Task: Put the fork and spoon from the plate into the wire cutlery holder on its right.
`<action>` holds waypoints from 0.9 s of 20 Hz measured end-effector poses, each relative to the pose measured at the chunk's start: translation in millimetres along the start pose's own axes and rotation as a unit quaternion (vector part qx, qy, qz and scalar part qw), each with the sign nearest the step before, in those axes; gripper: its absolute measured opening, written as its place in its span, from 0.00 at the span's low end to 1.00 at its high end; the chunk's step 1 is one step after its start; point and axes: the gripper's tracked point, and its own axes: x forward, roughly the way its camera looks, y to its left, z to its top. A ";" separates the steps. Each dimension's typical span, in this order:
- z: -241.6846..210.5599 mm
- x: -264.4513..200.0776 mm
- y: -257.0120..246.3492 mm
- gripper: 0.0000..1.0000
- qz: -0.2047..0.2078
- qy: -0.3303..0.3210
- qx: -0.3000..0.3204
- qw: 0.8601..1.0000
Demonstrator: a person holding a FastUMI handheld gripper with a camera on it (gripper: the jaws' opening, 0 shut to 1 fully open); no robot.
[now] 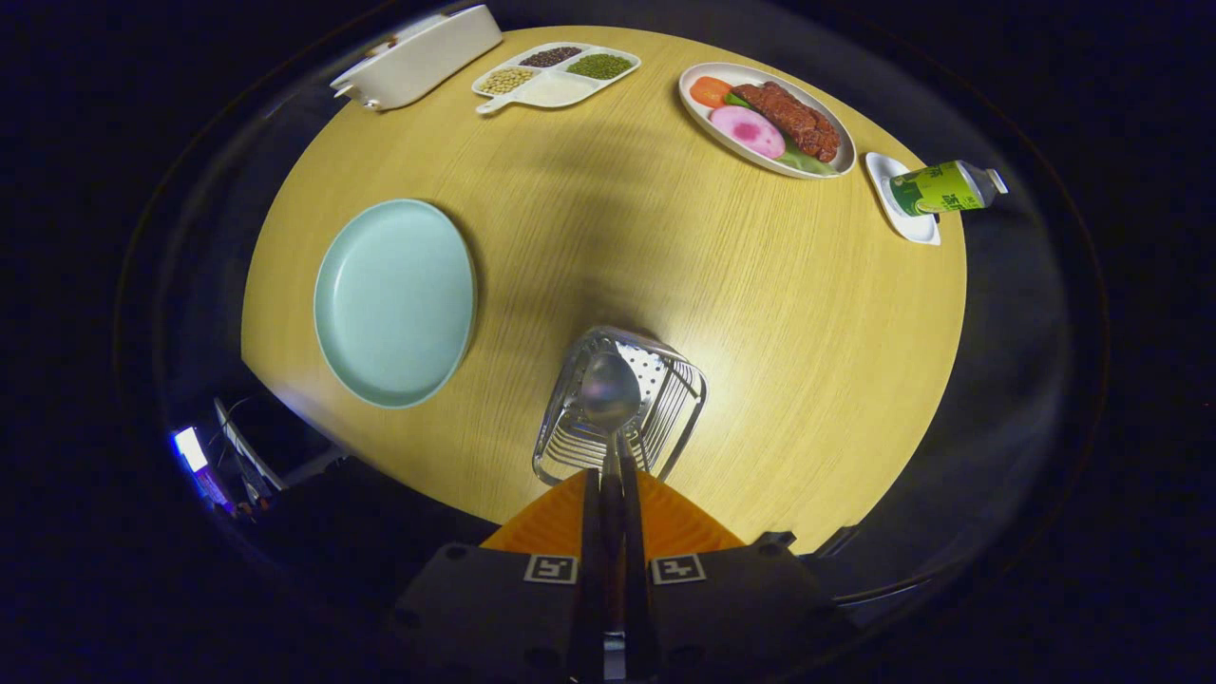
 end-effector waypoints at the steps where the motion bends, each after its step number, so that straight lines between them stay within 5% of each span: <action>1: -0.3 -1.2 -0.1 0.14 0.001 -0.004 0.001 1.000; 3: 0.7 -5.6 -2.9 0.32 -0.001 -0.017 0.001 1.000; 6: 5.6 -17.4 -1.0 0.86 0.009 -0.065 0.023 0.998; 7: 7.0 -22.2 -3.8 0.96 0.009 -0.085 0.033 0.996; 13: 23.2 -68.5 -34.7 0.99 -0.022 -0.218 0.048 0.974; 18: 42.1 -138.4 -42.0 0.99 -0.025 -0.364 0.040 0.930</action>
